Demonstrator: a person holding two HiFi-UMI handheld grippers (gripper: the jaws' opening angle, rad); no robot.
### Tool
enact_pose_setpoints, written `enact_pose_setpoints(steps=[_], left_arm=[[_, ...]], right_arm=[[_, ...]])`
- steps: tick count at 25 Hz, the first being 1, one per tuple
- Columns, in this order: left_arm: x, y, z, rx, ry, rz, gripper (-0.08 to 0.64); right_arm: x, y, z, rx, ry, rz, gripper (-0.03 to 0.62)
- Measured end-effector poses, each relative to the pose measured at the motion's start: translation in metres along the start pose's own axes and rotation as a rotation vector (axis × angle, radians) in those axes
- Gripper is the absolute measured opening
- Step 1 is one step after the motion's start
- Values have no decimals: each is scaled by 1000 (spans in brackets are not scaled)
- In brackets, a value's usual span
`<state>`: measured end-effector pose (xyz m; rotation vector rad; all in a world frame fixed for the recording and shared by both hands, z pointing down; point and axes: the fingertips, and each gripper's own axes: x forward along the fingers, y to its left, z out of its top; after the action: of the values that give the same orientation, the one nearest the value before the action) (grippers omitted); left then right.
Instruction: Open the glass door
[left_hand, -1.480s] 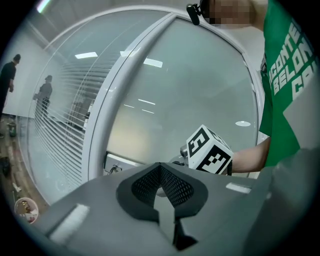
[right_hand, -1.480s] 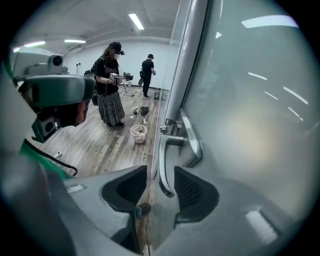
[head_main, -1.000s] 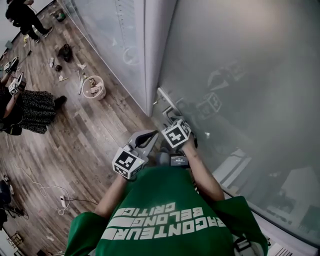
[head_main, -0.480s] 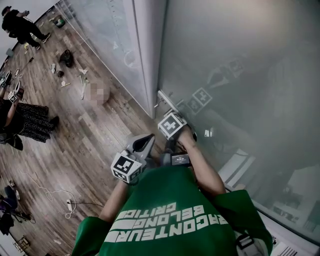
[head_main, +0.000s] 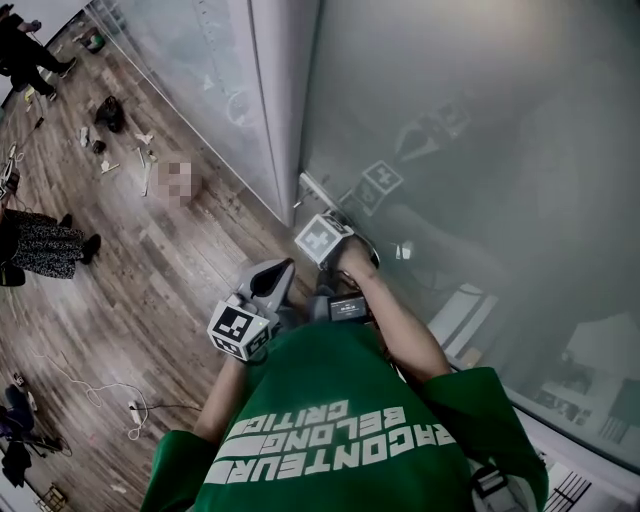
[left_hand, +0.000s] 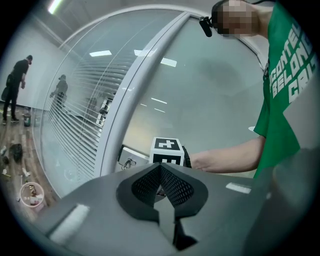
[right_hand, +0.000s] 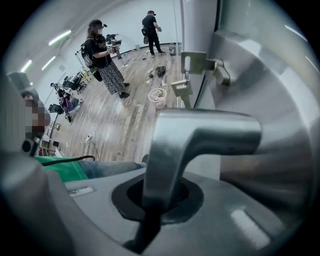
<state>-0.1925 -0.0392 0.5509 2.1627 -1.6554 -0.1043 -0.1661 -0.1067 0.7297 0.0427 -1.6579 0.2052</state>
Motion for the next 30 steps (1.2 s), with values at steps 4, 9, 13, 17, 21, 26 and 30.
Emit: enact_pose_setpoints(steps=[4, 9, 13, 17, 21, 26, 30], left_arm=[[1, 4, -3, -23, 1, -13, 17], [4, 6, 8, -15, 0, -27, 17], [6, 5, 12, -24, 11, -42, 17], [12, 7, 13, -20, 18, -50, 17], [9, 6, 14, -33, 30, -58, 17], [9, 11, 17, -38, 35, -49, 17], [11, 14, 20, -41, 38, -42, 17]], right_arm=[[12, 2, 3, -12, -30, 32, -6], [-2, 6, 13, -35, -129, 48, -6], [-5, 7, 16, -37, -186, 47, -7], [-7, 0, 27, -47, -286, 29, -6], [-10, 3, 37, -59, -388, 22, -6], [-11, 3, 43, -78, -464, 10, -8], [-14, 0, 46, -78, -539, -9, -7]])
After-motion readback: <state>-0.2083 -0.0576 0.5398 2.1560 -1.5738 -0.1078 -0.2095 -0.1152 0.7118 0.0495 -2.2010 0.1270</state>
